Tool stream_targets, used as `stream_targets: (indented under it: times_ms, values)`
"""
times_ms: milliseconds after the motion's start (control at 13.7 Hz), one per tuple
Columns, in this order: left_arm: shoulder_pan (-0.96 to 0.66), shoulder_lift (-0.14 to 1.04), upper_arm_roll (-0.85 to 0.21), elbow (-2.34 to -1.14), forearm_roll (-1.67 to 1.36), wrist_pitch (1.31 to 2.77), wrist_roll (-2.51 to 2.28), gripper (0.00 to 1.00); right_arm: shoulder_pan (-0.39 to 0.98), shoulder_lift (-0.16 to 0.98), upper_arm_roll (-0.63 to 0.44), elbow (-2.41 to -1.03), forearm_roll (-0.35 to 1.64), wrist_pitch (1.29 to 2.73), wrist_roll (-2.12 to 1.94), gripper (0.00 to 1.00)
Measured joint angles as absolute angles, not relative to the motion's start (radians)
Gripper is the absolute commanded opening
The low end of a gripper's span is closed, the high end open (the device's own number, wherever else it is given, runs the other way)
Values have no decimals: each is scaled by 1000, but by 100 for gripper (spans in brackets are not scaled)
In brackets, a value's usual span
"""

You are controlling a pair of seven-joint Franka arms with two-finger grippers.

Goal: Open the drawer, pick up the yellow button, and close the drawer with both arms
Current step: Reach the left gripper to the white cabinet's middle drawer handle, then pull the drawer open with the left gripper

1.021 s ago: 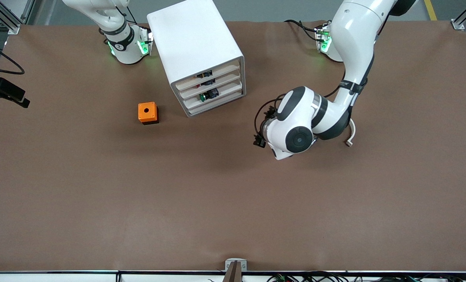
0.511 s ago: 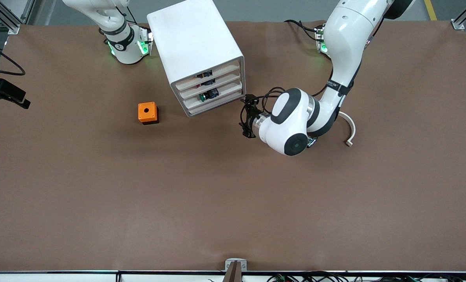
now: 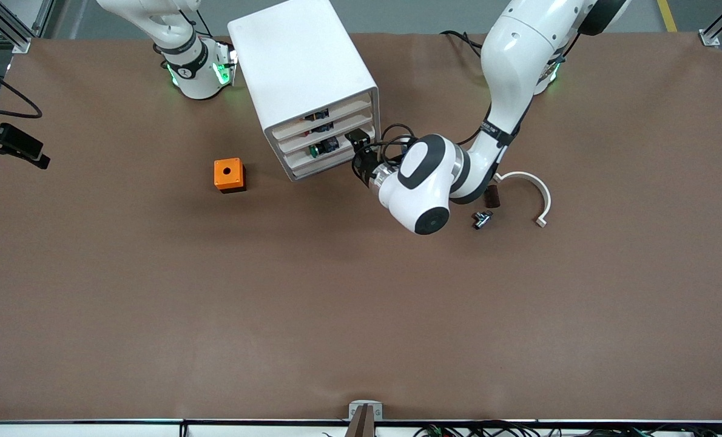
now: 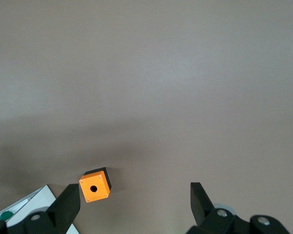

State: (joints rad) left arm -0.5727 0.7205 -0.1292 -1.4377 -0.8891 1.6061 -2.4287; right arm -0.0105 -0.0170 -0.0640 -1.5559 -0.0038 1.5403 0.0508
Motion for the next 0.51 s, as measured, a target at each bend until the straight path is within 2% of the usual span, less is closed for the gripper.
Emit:
stream_targets:
  times_ms: [511]
  values:
    - [-598, 757, -129, -1438, -1016, 1499, -2486, 62, -10, -17, -64, -1556, -4, 1525, 51, 100]
